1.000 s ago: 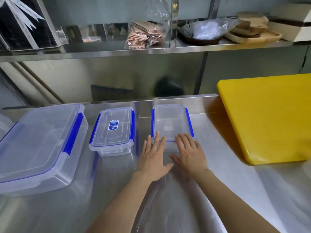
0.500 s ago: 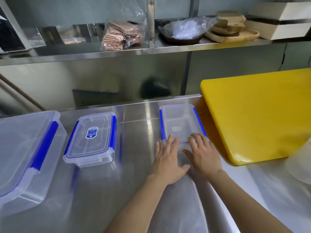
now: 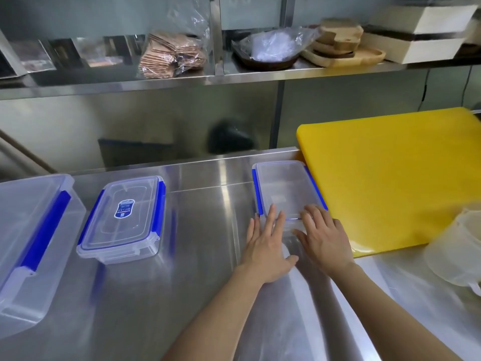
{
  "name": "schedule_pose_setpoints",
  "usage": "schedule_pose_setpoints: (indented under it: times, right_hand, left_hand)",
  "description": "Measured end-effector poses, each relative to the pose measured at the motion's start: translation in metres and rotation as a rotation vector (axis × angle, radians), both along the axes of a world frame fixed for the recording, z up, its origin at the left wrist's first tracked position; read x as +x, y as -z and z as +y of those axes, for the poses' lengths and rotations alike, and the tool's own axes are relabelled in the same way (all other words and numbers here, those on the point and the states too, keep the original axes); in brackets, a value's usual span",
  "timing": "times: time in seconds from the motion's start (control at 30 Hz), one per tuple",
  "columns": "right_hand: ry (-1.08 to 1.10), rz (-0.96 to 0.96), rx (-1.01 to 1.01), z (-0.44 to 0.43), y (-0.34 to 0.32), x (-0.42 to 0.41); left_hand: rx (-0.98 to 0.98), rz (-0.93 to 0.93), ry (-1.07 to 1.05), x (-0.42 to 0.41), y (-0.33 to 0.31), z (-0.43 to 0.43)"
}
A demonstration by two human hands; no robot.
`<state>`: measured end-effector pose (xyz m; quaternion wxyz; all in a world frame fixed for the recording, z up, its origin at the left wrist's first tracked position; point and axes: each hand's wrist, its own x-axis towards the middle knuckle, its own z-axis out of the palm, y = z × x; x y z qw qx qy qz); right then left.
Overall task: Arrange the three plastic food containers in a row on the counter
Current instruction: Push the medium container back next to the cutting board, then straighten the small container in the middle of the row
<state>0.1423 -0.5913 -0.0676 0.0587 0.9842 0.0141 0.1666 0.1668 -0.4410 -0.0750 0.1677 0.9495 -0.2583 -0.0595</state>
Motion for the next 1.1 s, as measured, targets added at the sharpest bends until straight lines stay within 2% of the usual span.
schedule_pose_setpoints:
  times: [0.1, 0.2, 0.3, 0.4, 0.47, 0.57, 0.63, 0.77, 0.93, 1.0, 1.1]
  right_hand:
    - [0.005, 0.032, -0.028, 0.001, -0.005, -0.002]
    - [0.047, 0.113, 0.023, 0.005, -0.014, 0.001]
    - [0.127, 0.197, 0.069, 0.017, -0.03, 0.008]
    - [0.148, 0.057, 0.153, 0.041, -0.05, 0.017]
    - [0.123, -0.03, 0.284, 0.076, -0.062, 0.026]
    - [0.013, 0.03, 0.644, 0.143, -0.063, 0.041]
    - [-0.067, 0.13, 0.863, 0.189, -0.051, 0.049]
    - [-0.15, 0.4, 1.097, 0.261, -0.024, 0.063]
    - [-0.221, 0.51, 1.047, 0.294, -0.005, 0.072]
    - [-0.235, 0.549, 0.971, 0.293, 0.0, 0.074]
    - [-0.245, 0.486, 0.795, 0.285, 0.005, 0.073]
  left_hand:
    - [0.029, 0.033, 0.005, 0.001, -0.011, 0.014]
    - [-0.125, -0.001, -0.086, 0.003, -0.028, 0.053]
    - [-0.322, -0.166, -0.348, 0.007, -0.043, 0.119]
    - [-0.458, -0.283, -0.671, 0.01, -0.05, 0.187]
    - [-0.504, -0.307, -0.822, 0.013, -0.049, 0.23]
    - [-0.506, -0.262, -0.923, 0.02, -0.038, 0.278]
    - [-0.52, -0.186, -0.934, 0.022, -0.027, 0.294]
    - [-0.613, 0.0, -0.936, 0.026, -0.011, 0.305]
    - [-0.847, 0.142, -0.886, 0.029, -0.002, 0.304]
    - [-0.881, 0.142, -0.898, 0.03, 0.001, 0.301]
    - [-0.875, 0.11, -0.917, 0.03, 0.005, 0.296]
